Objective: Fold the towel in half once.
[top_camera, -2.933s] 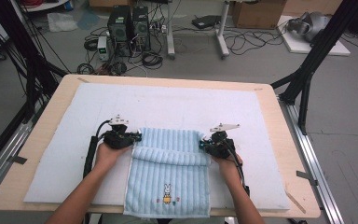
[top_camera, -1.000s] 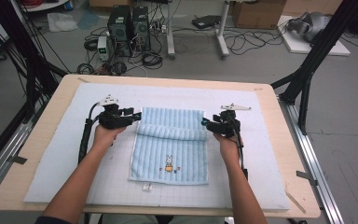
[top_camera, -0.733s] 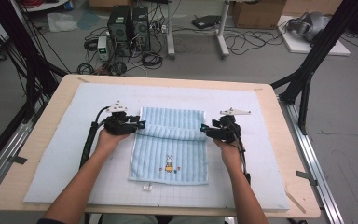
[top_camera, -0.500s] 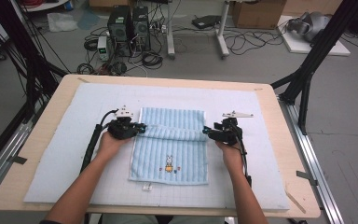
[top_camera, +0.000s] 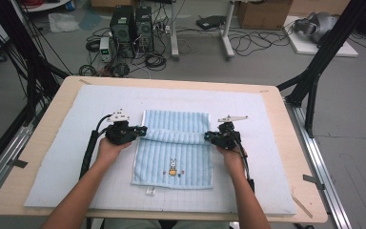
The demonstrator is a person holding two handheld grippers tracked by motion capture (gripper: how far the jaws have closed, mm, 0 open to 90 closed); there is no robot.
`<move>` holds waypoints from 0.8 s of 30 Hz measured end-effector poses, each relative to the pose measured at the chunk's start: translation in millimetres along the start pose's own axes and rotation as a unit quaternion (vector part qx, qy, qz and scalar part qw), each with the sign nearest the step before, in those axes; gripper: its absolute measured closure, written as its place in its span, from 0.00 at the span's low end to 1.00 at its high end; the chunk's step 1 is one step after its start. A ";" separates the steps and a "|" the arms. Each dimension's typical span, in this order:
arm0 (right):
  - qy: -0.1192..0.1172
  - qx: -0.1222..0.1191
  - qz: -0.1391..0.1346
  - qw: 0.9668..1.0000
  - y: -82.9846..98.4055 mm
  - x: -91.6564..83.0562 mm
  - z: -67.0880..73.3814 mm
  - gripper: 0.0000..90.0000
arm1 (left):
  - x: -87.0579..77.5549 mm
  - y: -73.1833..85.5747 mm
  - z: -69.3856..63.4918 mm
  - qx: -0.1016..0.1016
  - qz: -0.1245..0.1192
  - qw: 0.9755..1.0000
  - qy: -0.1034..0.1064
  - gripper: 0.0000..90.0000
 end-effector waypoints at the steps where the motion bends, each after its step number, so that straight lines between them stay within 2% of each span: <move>1: 0.002 -0.006 0.003 1.000 -0.1 -2.1 1.6 0.90 | -2.1 -1.4 -2.5 0.000 -0.004 1.000 0.004 0.97; 3: 0.006 -0.016 -0.004 1.000 -1.3 -7.6 5.0 0.91 | -5.7 -3.2 -6.2 -0.003 -0.018 1.000 0.010 0.97; 6: 0.002 -0.018 -0.024 1.000 -2.4 -18.3 10.3 0.91 | -12.6 -1.7 -9.7 0.002 -0.027 1.000 0.005 0.97; 9: 0.005 -0.025 -0.042 0.999 0.4 -28.0 14.6 0.90 | -16.0 3.9 -12.3 -0.006 -0.028 1.000 0.011 0.97; 12: 0.008 -0.027 -0.056 0.998 3.1 -33.8 16.3 0.90 | -18.0 6.3 -16.9 -0.003 -0.034 0.999 0.014 0.97; 15: 0.002 -0.018 -0.067 0.998 1.5 -39.0 18.0 0.90 | -21.5 7.3 -19.2 -0.003 -0.037 0.999 0.013 0.97; 18: -0.002 -0.025 -0.068 0.997 2.1 -42.9 23.1 0.90 | -25.9 9.5 -20.4 -0.011 -0.043 0.999 0.015 0.97; 21: -0.004 -0.030 -0.068 0.997 3.8 -44.8 26.5 0.90 | -29.6 12.2 -23.1 -0.011 -0.046 0.999 0.017 0.97; 24: -0.006 -0.024 -0.069 0.997 7.4 -48.2 31.0 0.90 | -33.4 15.9 -25.6 -0.007 -0.047 0.999 0.012 0.97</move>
Point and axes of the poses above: each handheld gripper's, and its own axes: x roughly forward along the jaws, y roughly out of its underside, z roughly to its left, the point moved 8 cm from there along x, roughly forward along the jaws, and after that the axes turned 10 degrees about -x, right-handed, at the moved point
